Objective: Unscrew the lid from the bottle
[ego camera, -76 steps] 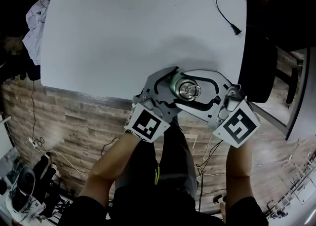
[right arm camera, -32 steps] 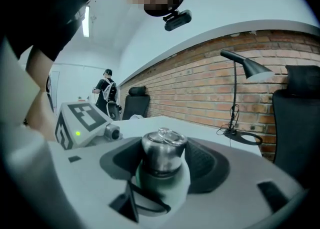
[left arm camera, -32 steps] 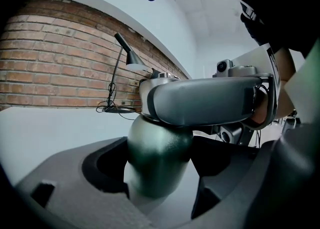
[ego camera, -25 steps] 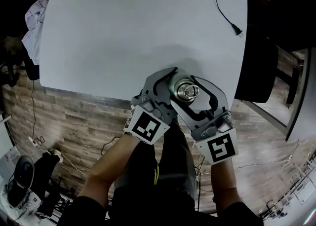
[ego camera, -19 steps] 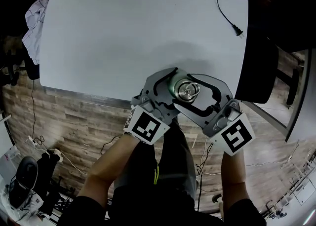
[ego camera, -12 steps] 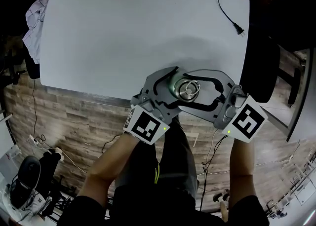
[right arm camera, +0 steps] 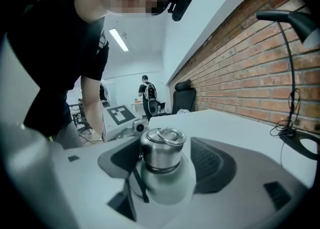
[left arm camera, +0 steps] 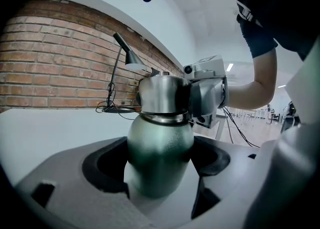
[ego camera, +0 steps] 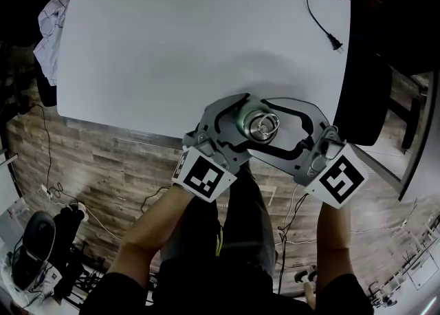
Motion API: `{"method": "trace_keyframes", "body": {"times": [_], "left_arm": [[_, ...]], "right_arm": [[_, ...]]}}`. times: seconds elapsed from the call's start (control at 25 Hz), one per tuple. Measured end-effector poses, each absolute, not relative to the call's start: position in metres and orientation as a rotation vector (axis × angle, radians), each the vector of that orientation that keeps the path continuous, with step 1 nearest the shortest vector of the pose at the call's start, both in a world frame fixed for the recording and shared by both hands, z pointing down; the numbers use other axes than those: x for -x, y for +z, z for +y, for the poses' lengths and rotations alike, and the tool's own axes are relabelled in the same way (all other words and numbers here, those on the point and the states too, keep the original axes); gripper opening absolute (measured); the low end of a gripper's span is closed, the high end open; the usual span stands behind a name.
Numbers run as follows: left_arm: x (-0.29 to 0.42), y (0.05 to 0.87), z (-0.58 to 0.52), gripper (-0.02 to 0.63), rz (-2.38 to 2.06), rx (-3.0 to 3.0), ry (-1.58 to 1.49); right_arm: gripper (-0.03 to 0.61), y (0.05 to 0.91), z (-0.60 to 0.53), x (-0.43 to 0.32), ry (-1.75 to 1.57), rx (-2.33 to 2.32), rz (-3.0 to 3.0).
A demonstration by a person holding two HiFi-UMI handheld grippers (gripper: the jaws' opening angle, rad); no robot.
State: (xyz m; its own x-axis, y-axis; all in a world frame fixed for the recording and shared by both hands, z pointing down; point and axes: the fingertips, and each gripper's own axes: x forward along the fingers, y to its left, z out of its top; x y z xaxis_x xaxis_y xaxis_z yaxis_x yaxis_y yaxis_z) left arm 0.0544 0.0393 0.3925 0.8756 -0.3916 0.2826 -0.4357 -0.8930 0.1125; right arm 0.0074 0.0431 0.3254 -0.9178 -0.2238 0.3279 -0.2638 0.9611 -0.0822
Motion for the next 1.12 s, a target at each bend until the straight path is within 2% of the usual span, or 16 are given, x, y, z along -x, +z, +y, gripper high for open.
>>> {"method": "trace_keyframes", "body": {"times": [0.12,0.4,0.6,1.04,1.12], "left_arm": [[-0.055,0.393,0.040,0.368,-0.643,-2.876,0.379],[-0.054,0.393,0.041,0.368,-0.646,-2.877,0.385],[-0.054,0.392,0.041,0.368,-0.646,-2.877,0.381],[-0.054,0.393,0.040,0.368,-0.647,-2.879,0.381],[-0.055,0.393,0.040,0.368,-0.646,-2.879,0.379]], "right_arm": [[0.314,0.326,0.047,-0.016,0.205,-0.449,-2.772],[0.314,0.309,0.045,-0.028,0.245,-1.099,-2.760],[0.314,0.310,0.040,-0.023,0.263,-1.358,-2.686],[0.311,0.316,0.033,-0.015,0.261,-1.448,-2.625],[0.293,0.315,0.032,-0.015,0.244,-1.441,-2.629]]}}
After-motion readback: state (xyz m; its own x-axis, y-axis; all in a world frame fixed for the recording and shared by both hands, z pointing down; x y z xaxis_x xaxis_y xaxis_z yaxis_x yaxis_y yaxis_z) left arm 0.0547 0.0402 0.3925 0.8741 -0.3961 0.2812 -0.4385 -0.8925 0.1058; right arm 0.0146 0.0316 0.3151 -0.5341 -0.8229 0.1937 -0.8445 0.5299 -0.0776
